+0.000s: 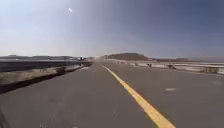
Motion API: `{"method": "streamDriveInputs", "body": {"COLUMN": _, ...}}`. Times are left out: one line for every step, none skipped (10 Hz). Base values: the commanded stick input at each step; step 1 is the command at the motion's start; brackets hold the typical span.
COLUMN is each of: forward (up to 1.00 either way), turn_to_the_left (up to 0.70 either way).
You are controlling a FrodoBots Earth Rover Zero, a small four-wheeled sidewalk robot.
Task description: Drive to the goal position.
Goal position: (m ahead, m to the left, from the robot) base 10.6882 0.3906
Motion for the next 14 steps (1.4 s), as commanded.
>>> {"method": "streamDriveInputs", "body": {"forward": 0.50, "turn_to_the_left": 0.00}}
{"method": "streamDriveInputs", "body": {"forward": 0.50, "turn_to_the_left": 0.00}}
{"method": "streamDriveInputs", "body": {"forward": 0.50, "turn_to_the_left": 0.00}}
{"method": "streamDriveInputs", "body": {"forward": 0.50, "turn_to_the_left": 0.00}}
{"method": "streamDriveInputs", "body": {"forward": 0.50, "turn_to_the_left": 0.00}}
{"method": "streamDriveInputs", "body": {"forward": 0.50, "turn_to_the_left": 0.00}}
{"method": "streamDriveInputs", "body": {"forward": 0.50, "turn_to_the_left": 0.00}}
{"method": "streamDriveInputs", "body": {"forward": 0.50, "turn_to_the_left": 0.00}}
{"method": "streamDriveInputs", "body": {"forward": 0.50, "turn_to_the_left": 0.00}}
{"method": "streamDriveInputs", "body": {"forward": 0.50, "turn_to_the_left": 0.00}}
{"method": "streamDriveInputs", "body": {"forward": 0.50, "turn_to_the_left": 0.00}}
{"method": "streamDriveInputs", "body": {"forward": 0.50, "turn_to_the_left": 0.00}}
{"method": "streamDriveInputs", "body": {"forward": 0.50, "turn_to_the_left": 0.00}}
{"method": "streamDriveInputs", "body": {"forward": 0.50, "turn_to_the_left": 0.00}}
